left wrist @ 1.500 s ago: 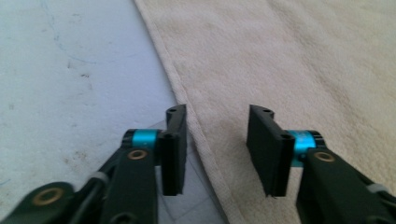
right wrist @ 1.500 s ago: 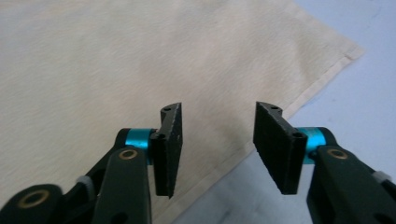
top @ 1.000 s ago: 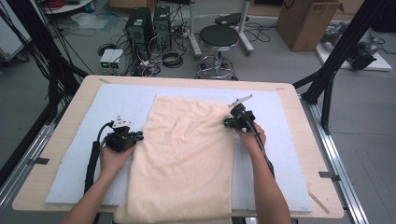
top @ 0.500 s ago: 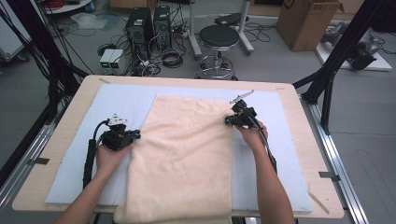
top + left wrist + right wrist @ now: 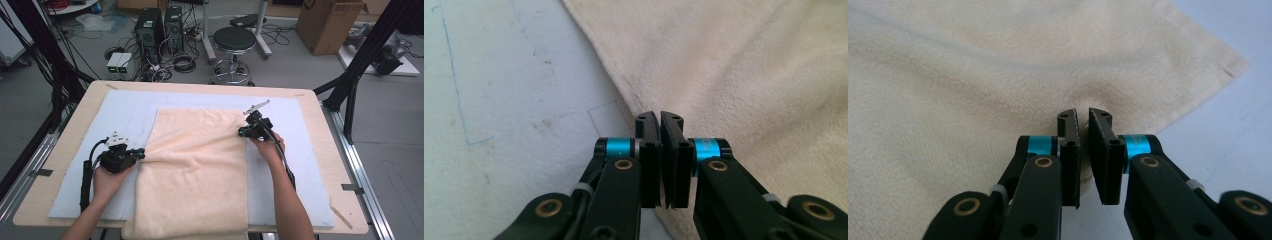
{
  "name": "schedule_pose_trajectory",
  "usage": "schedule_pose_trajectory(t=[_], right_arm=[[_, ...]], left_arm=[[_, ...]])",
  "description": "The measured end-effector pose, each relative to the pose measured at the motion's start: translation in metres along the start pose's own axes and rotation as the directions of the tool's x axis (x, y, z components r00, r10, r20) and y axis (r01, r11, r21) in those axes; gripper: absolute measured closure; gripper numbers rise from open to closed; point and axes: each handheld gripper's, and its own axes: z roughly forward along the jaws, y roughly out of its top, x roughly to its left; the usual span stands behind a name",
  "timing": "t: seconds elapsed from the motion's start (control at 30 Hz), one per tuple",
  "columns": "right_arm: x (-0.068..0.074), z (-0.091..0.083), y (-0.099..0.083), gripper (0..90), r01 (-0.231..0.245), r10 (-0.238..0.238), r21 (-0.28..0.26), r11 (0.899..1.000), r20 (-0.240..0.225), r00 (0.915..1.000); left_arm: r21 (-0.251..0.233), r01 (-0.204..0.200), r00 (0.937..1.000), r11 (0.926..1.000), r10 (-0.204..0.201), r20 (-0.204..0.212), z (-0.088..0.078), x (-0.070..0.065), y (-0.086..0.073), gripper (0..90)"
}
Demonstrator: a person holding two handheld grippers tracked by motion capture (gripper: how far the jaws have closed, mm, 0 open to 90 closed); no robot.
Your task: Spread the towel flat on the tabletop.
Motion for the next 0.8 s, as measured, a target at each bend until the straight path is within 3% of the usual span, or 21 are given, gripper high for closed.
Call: schedule_pose_trajectory(t=[0.07,0.2,0.33,0.4,0.5,0.6,0.67,0.73,0.8], right_arm=[[-0.002,-0.004,-0.002,82.1,-0.001,0.001,0.007,1.0,0.003,1.0],[-0.005,-0.014,-0.004,71.8,-0.028,0.027,-0.029,0.999,-0.031,0.9991],[-0.007,-0.022,-0.008,56.3,-0.096,0.089,-0.065,0.993,-0.096,0.9914],[0.0,-0.021,-0.009,55.7,-0.077,0.068,-0.072,0.994,-0.115,0.991],[0.013,-0.018,-0.01,54.4,-0.03,0.022,-0.065,0.997,-0.117,0.9929],[0.027,-0.016,-0.01,54.2,0.008,-0.014,-0.065,0.998,-0.096,0.9953],[0.032,-0.013,-0.008,54.2,0.043,-0.047,-0.049,0.998,-0.062,0.997],[0.034,-0.015,-0.004,55.7,0.066,-0.067,-0.075,0.995,-0.017,0.9976],[0.031,-0.019,-0.001,57.2,0.068,-0.067,-0.125,0.99,0.015,0.9977]], left_arm=[[0.006,0.024,0.9997,0.9997,-0.024,0.0,0.005,0.003,0.003,69.9],[-0.002,0.082,0.9963,0.9966,-0.082,0.025,0.015,0.01,0.007,58.8],[0.011,0.141,0.9888,0.9899,-0.142,0.047,0.026,0.016,0.006,57.5],[0.033,0.14,0.9892,0.9896,-0.141,0.04,0.031,0.018,0.004,58.9],[0.033,0.133,0.9906,0.9906,-0.134,0.031,0.032,0.019,0.004,71.0],[0.039,0.143,0.9893,0.989,-0.144,0.025,0.034,0.022,0.006,77.4],[0.038,0.132,0.9911,0.9906,-0.132,0.012,0.034,0.022,0.012,73.2],[0.002,0.154,0.9879,0.9881,-0.154,0.02,0.033,0.024,0.02,68.9],[-0.003,0.143,0.9898,0.9898,-0.143,0.008,0.036,0.026,0.029,66.2]])
